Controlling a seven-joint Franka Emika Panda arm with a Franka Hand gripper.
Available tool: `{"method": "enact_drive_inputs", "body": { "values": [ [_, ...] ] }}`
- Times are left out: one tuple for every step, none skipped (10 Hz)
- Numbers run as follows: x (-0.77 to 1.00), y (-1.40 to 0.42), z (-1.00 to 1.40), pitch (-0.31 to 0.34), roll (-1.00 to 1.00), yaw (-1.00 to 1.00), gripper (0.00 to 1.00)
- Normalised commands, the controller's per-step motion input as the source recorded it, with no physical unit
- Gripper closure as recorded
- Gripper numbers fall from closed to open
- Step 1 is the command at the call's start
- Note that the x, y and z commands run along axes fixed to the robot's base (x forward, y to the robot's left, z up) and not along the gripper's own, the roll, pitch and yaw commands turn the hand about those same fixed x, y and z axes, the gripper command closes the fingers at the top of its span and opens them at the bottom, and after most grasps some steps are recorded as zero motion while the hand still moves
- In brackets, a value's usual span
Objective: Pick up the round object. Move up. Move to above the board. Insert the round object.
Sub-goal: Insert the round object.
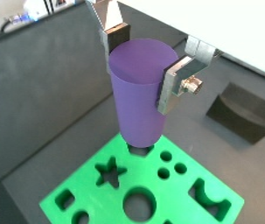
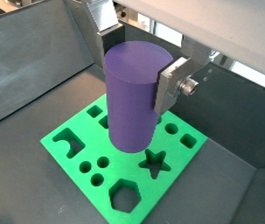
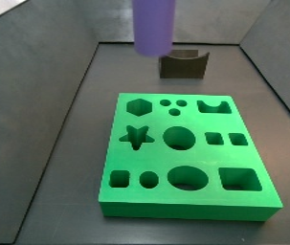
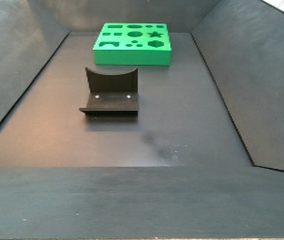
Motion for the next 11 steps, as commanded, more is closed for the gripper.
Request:
{"method": "enact_drive_inputs", "body": {
  "values": [
    [0.36, -0.26, -0.46, -0.104, 0.09, 0.03, 1.00],
    [0.31, -0.34, -0.49, -0.110, 0.15, 0.00, 1.00],
    [0.38, -0.35, -0.48, -0.094, 0.16, 0.00, 1.00],
    [0.36, -0.34, -0.45, -0.071, 0.17, 0.00, 1.00],
    [0.38, -0.32, -0.44, -0.051, 0.17, 0.00, 1.00],
    [0.37, -0.32, -0.45, -0.059, 0.17, 0.00, 1.00],
    [0.41, -0.32, -0.42, -0.060, 0.16, 0.00, 1.00],
    [0.48, -0.31, -0.43, -0.050, 0.16, 0.00, 1.00],
    [0.50, -0.27, -0.45, -0.049, 0.15, 0.00, 1.00],
    [0.51, -0.16, -0.43, -0.083, 0.15, 0.04, 1.00],
    [0.55, -0.07, -0.40, -0.117, 0.13, 0.11, 1.00]
  ]
}}
